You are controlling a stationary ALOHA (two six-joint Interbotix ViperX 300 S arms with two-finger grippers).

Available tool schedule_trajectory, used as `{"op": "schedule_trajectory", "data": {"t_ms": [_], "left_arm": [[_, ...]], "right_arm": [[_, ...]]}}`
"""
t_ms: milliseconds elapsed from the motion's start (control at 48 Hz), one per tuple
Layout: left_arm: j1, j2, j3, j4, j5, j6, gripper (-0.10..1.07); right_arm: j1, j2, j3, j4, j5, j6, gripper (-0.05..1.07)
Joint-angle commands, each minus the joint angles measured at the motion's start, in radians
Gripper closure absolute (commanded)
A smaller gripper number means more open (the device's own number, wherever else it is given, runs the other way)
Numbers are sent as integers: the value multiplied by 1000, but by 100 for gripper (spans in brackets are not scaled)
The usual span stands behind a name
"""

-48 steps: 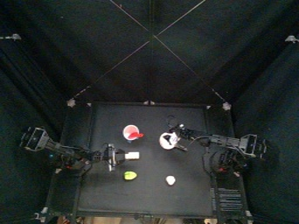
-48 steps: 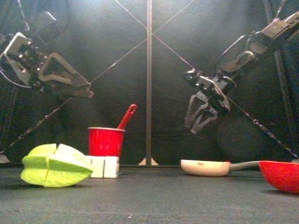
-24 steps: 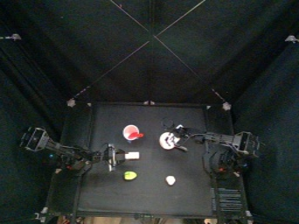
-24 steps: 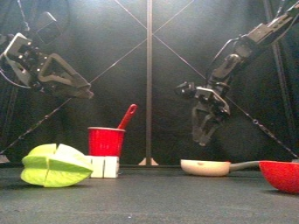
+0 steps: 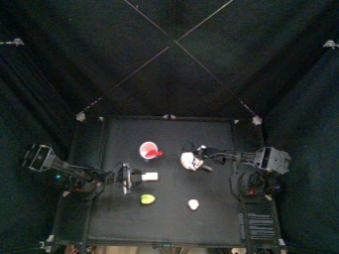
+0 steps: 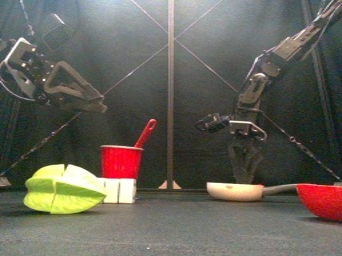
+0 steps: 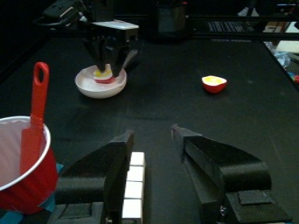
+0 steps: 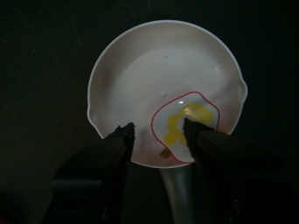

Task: Grab apple half from pan

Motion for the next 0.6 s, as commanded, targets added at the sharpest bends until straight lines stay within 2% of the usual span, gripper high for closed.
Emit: {"op": "schedule_trajectory", "data": {"t_ms": [0, 250, 583], "left_arm": [[0, 0, -25, 0, -5, -2, 18], [2, 0, -25, 0, -5, -2, 18], [2, 0, -25, 0, -5, -2, 18]], "right_arm": [[-2, -9, -20, -9, -3, 0, 18], [-2, -17, -21, -44, 0, 2, 17], [-2, -6, -12, -66, 2, 2, 7]]}}
